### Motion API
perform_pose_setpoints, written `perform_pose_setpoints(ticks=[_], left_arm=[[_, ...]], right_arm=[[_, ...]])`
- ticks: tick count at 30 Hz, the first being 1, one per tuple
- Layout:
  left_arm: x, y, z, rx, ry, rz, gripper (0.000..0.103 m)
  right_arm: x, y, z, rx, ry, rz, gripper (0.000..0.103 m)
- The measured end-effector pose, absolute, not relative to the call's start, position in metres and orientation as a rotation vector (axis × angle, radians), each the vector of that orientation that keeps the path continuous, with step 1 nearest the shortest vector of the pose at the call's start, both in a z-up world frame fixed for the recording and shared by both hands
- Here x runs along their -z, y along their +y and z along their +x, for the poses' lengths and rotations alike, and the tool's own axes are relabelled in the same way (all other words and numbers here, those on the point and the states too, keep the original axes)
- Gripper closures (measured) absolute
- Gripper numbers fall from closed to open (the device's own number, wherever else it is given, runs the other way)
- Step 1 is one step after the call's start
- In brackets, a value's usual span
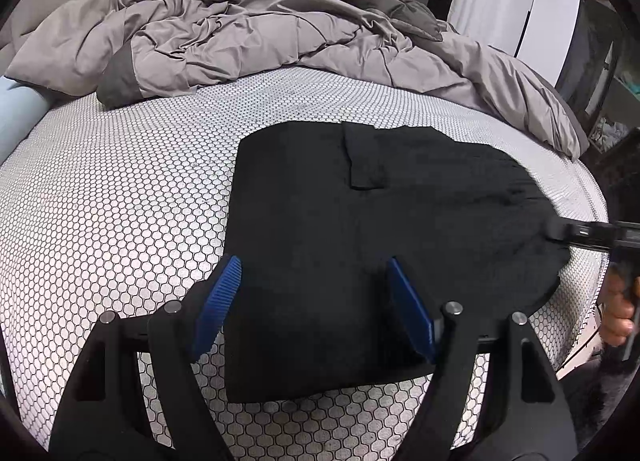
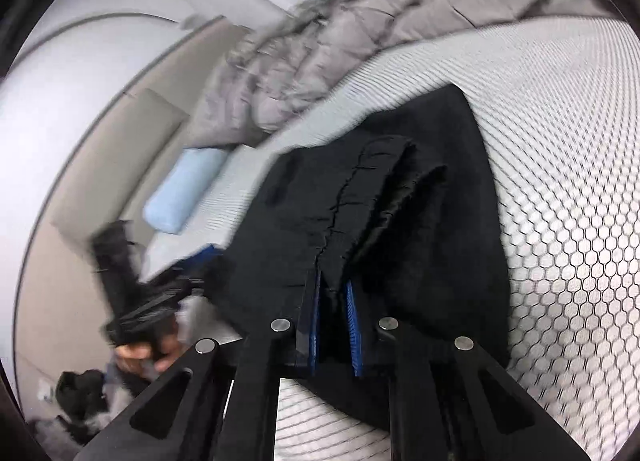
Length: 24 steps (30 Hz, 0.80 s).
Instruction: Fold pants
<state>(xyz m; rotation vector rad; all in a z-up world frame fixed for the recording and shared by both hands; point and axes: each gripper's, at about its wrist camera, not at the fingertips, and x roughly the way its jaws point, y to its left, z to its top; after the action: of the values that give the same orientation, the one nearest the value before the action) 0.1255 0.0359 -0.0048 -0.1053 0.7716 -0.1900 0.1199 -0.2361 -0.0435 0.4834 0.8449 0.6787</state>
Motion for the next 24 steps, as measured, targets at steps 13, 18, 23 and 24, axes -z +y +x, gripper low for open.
perform_pose_setpoints(ticks=[13,18,23,24], left_arm=[[0.004,0.007,0.123,0.275,0.741,-0.030,0.030],[0.015,-0.023,0.121,0.403,0.751,0.049,0.030],[0.032,-0.041,0.115,0.443,0.791,0.175,0.030],[0.034,-0.041,0.110,0.453,0.790,0.199,0.029]], right_arm=[[0.024,-0.222,0.098,-0.521,0.772,0.215,0.071],[0.027,-0.168,0.102,-0.573,0.735,0.090,0.071],[0.070,-0.127,0.125,-0.540,0.846,-0.114,0.072],[0.070,-0.128,0.124,-0.533,0.843,-0.134,0.072]])
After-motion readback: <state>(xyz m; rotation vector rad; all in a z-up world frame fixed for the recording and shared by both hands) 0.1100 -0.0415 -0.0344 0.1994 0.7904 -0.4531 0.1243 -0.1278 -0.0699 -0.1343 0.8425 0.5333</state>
